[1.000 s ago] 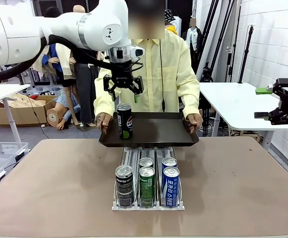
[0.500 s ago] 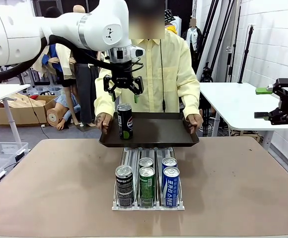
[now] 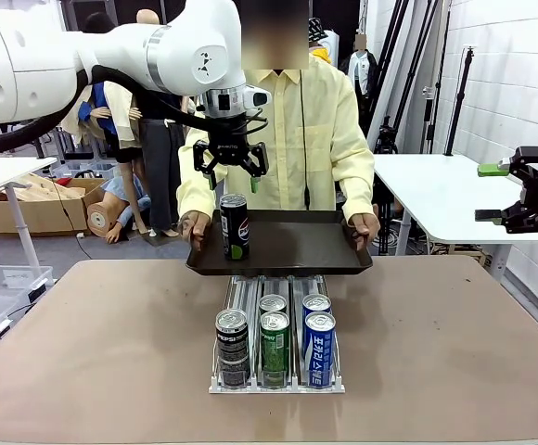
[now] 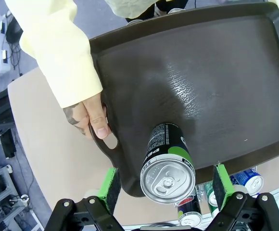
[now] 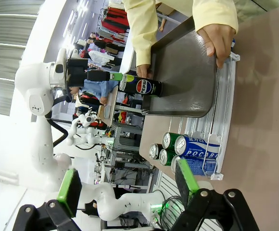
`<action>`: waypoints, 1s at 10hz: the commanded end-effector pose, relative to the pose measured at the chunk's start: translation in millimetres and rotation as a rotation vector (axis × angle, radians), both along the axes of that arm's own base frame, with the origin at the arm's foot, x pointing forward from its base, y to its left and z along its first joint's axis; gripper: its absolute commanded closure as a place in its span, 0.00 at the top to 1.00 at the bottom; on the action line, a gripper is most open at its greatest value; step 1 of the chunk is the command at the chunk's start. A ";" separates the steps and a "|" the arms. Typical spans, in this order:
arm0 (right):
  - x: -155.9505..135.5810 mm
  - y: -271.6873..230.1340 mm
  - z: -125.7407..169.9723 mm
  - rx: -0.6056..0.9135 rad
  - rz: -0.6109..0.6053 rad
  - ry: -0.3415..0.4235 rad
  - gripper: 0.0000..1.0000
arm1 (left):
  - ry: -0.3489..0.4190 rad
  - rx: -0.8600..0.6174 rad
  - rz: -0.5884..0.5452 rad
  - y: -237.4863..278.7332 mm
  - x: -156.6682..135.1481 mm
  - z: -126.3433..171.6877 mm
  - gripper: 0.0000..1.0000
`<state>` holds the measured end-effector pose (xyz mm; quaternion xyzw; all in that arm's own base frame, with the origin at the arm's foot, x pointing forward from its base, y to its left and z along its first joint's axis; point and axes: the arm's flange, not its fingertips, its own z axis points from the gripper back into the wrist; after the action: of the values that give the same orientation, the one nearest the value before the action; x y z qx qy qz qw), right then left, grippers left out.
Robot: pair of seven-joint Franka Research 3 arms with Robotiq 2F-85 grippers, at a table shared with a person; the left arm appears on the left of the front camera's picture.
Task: Retrieve and hand over the desired beverage to the person.
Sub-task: Pick up another can of the same type that the person held from the Automatic Can Dispenser.
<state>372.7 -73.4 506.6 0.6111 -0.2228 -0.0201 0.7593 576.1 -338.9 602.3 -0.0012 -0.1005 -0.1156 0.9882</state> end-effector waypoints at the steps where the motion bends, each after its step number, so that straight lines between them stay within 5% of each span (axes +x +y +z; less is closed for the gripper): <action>1: 0.9 0.4 1.6 0.012 0.003 -0.012 1.00 | -0.003 -0.001 0.000 0.3 -0.4 1.6 1.00; 8: 0.9 0.4 1.6 0.012 0.003 -0.012 1.00 | 0.000 0.000 0.000 0.0 0.0 0.0 1.00; 10: 0.9 0.4 1.6 0.012 0.003 -0.012 1.00 | 0.008 -0.177 0.031 26.4 -11.4 31.4 1.00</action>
<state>372.7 -73.4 506.5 0.6111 -0.2228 -0.0201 0.7593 575.4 -330.9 617.5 -0.0407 -0.0994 -0.1026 0.9889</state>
